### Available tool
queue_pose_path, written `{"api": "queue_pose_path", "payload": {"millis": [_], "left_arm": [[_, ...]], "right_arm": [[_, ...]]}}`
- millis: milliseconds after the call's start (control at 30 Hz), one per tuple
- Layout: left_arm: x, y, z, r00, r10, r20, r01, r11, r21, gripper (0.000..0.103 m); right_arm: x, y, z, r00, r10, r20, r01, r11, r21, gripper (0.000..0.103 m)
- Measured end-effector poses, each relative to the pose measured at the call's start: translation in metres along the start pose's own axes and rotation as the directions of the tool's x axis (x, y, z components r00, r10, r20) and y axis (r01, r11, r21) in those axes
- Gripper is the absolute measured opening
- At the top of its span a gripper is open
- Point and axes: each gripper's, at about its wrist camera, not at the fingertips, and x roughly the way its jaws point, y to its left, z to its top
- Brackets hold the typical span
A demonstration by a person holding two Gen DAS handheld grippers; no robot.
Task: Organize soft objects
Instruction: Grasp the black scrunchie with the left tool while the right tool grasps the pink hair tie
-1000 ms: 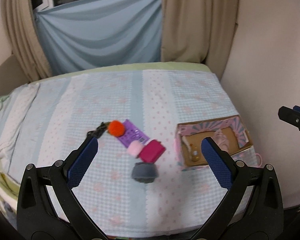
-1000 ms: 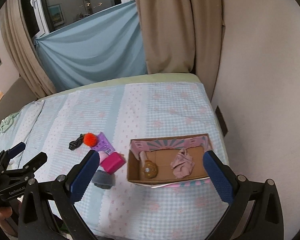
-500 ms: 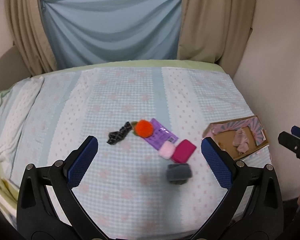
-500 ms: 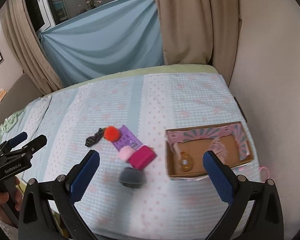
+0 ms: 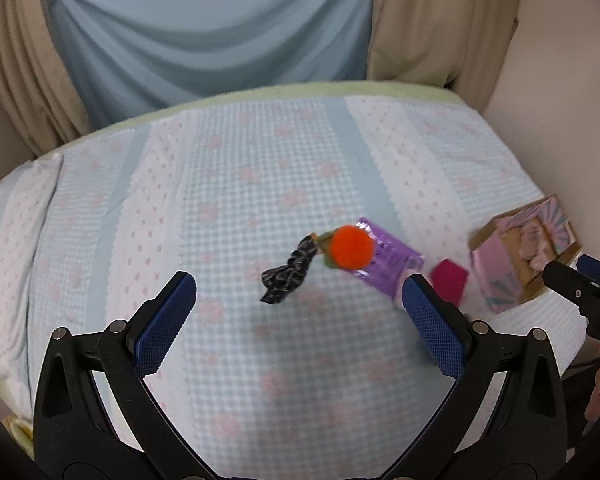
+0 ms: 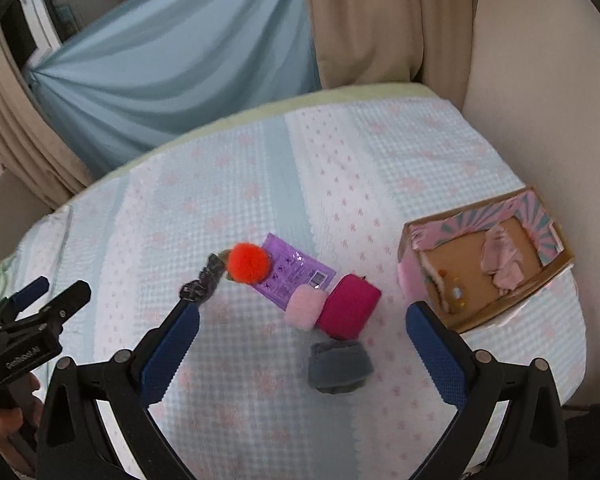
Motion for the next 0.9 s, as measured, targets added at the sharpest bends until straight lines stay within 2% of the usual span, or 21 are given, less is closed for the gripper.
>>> {"api": "queue_pose_path", "payload": {"millis": [267, 500, 667, 733, 833, 900], "left_arm": [[0.119, 0.024, -0.005, 0.993, -0.035, -0.116, 0.043, 0.996, 0.074, 0.103], [0.210, 0.015, -0.011, 0.981, -0.040, -0.188, 0.065, 0.989, 0.129, 0.102], [0.257, 0.010, -0.018, 0.970, -0.051, -0.238, 0.088, 0.985, 0.147, 0.102], [0.269, 0.009, -0.020, 0.967, -0.054, -0.249, 0.097, 0.982, 0.161, 0.101], [0.284, 0.009, -0.024, 0.961, -0.060, -0.270, 0.110, 0.978, 0.175, 0.095], [0.293, 0.010, -0.026, 0.956, -0.058, -0.287, 0.113, 0.977, 0.181, 0.083]], "right_arm": [[0.101, 0.013, -0.013, 0.990, -0.057, -0.127, 0.080, 0.980, 0.180, 0.103], [0.182, 0.011, -0.033, 0.969, -0.092, -0.230, 0.156, 0.948, 0.278, 0.090], [0.222, 0.003, -0.044, 0.957, -0.080, -0.279, 0.178, 0.922, 0.344, 0.086], [0.236, -0.001, -0.049, 0.953, -0.068, -0.294, 0.183, 0.906, 0.383, 0.080], [0.246, 0.000, -0.051, 0.951, -0.069, -0.302, 0.194, 0.894, 0.405, 0.076], [0.248, 0.005, -0.050, 0.951, -0.093, -0.295, 0.208, 0.898, 0.388, 0.076]]}}
